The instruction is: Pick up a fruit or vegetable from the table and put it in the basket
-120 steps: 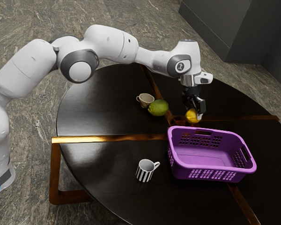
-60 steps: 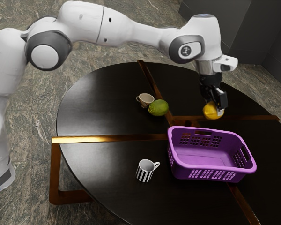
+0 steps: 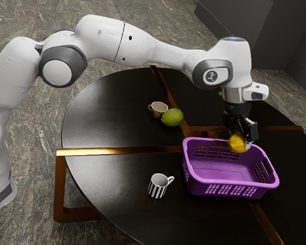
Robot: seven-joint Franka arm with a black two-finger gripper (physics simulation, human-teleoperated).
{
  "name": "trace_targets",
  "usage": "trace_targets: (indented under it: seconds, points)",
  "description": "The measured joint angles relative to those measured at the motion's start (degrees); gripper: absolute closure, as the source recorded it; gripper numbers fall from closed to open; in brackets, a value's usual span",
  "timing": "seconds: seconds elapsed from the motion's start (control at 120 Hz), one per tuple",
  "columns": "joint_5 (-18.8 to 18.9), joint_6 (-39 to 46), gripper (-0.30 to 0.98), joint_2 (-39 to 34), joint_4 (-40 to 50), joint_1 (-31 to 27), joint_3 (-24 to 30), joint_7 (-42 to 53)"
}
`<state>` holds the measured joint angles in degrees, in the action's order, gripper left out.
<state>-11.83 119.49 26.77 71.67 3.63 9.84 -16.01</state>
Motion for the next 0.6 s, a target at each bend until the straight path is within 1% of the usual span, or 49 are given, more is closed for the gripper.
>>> trace_targets:
  seconds: [0.017,0.05,0.142,0.217,0.308,0.342,0.367,0.383,0.4,0.45,0.508,0.55,0.6]
  points:
    - [0.0,0.0,0.33,0.1,-0.1,0.0,0.0,-0.2]
    - [-0.3,0.0,0.25,0.2,-0.1,0.1,0.1,-0.7]
    - [-1.3,0.0,0.13,-0.4,-0.1,0.1,-0.1,-1.9]
    - [-1.8,0.0,0.08,-1.2,0.1,-0.2,-0.2,-2.8]
    - [-2.2,-0.1,0.04,-2.2,0.6,-0.4,-0.3,-3.6]
    - [-2.6,0.1,0.03,-3.5,1.6,-0.1,-1.8,-4.1]
    - [-3.6,0.5,0.03,-5.2,2.3,-0.1,-3.5,-4.8]
    - [-4.2,0.6,0.03,-7.3,3.7,-0.2,-4.5,-5.7]
    - [-4.0,0.6,0.02,-10.4,5.7,-0.3,-5.3,-7.3]
    - [-1.1,-1.7,0.02,-18.5,9.1,-0.5,-6.7,-13.9]
    - [2.0,-8.0,0.01,-26.7,10.4,0.1,-9.3,-22.7]
    - [2.5,-12.4,0.01,-29.9,10.8,1.5,-12.0,-28.7]
    - [2.9,-17.1,0.01,-31.3,11.8,1.9,-14.8,-35.5]
